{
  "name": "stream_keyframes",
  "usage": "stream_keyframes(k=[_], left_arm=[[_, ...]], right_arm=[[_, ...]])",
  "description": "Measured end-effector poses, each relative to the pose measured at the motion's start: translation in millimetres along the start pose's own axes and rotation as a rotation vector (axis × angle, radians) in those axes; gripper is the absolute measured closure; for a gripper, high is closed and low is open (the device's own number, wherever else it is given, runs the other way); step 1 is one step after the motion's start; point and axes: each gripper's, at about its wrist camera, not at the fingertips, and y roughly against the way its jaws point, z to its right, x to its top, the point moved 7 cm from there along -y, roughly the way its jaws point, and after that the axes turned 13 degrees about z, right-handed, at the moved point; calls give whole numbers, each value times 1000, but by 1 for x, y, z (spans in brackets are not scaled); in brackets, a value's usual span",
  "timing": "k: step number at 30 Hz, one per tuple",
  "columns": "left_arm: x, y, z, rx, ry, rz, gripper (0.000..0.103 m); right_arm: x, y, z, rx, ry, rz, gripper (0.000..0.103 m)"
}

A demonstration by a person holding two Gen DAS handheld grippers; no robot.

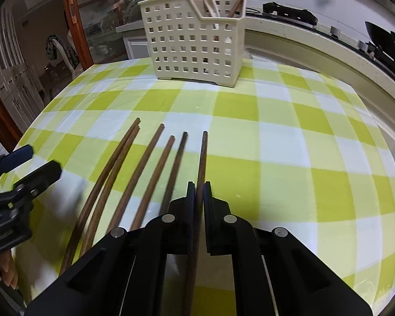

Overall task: Organize utensils
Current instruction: 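Close the right tool on one chopstick while the left tool closes on another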

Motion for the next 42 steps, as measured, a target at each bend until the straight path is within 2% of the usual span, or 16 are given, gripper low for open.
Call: stream_keyframes(k=[3,5,7,13,22,29,37,41,42], left_arm=[[2,-10,14,-18,-23,-23,34],[1,-17,21,-25,-33,-43,45],[0,-22,26,-33,-35,-63,52],[-2,-31,34,-39,-39,-84,53],[-6,-41,39,-48,-27,-118,62],[-5,-48,47,-72,-24,-131,75],[-4,-50,47,-86,-32,-130,82],[-3,-51,49,-92,-46,-122,95],[-3,-51,48,-87,-51,-119,95]], right_arm=[[-2,3,5,10,-15,0,96],[-3,5,8,15,-26,2,96],[-3,5,12,23,-42,2,96],[-4,7,14,47,-61,3,96],[-4,7,15,69,-86,3,96],[-3,5,12,69,-58,-6,96],[0,1,5,46,15,-17,96],[0,0,2,20,56,-18,96],[0,-1,2,19,58,-16,96]])
